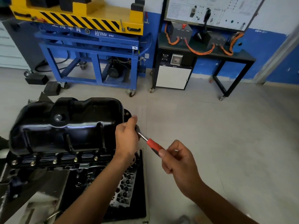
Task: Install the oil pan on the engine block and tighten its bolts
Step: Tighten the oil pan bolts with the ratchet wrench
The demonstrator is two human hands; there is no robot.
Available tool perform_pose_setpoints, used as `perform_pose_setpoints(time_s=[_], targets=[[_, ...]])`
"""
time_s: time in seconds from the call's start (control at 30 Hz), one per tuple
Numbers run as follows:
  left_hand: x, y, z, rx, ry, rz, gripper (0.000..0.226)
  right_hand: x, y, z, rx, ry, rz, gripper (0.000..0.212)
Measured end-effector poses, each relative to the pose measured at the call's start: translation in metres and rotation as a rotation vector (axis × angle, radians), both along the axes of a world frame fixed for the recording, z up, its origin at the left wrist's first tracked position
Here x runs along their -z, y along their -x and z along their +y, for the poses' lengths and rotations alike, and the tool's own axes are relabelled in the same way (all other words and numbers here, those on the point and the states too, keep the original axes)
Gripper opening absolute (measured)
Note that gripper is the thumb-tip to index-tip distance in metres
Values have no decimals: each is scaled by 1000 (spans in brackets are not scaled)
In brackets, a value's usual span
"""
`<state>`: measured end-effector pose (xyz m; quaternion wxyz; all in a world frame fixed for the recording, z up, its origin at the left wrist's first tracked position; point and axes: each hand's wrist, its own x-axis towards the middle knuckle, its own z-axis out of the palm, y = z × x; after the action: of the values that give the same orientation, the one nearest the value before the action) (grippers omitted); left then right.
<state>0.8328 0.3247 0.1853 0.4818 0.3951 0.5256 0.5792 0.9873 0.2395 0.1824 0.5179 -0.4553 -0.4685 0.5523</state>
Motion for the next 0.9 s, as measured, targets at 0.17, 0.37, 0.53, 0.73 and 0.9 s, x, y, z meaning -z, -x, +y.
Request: perform_pose_setpoints(time_s=[0.17, 0.37, 0.53, 0.73, 0.9], targets=[[1, 13, -5, 115, -66, 66, 47, 2, -9, 1, -136, 38, -26, 30], [3, 28, -1, 128, 74, -112, 31, -21, -15, 75, 42, -22, -143, 18], [-2, 32, -6, 221, 46, -21, 48, -32, 10, 133, 58, -4, -215, 15], [-5, 26, -8, 290, 9, 2, 49, -38, 49, 172, -14, -69, -325, 18], [-6, 26, -9, 335, 17, 11, 52, -45, 76, 185, -119, -117, -415, 17]])
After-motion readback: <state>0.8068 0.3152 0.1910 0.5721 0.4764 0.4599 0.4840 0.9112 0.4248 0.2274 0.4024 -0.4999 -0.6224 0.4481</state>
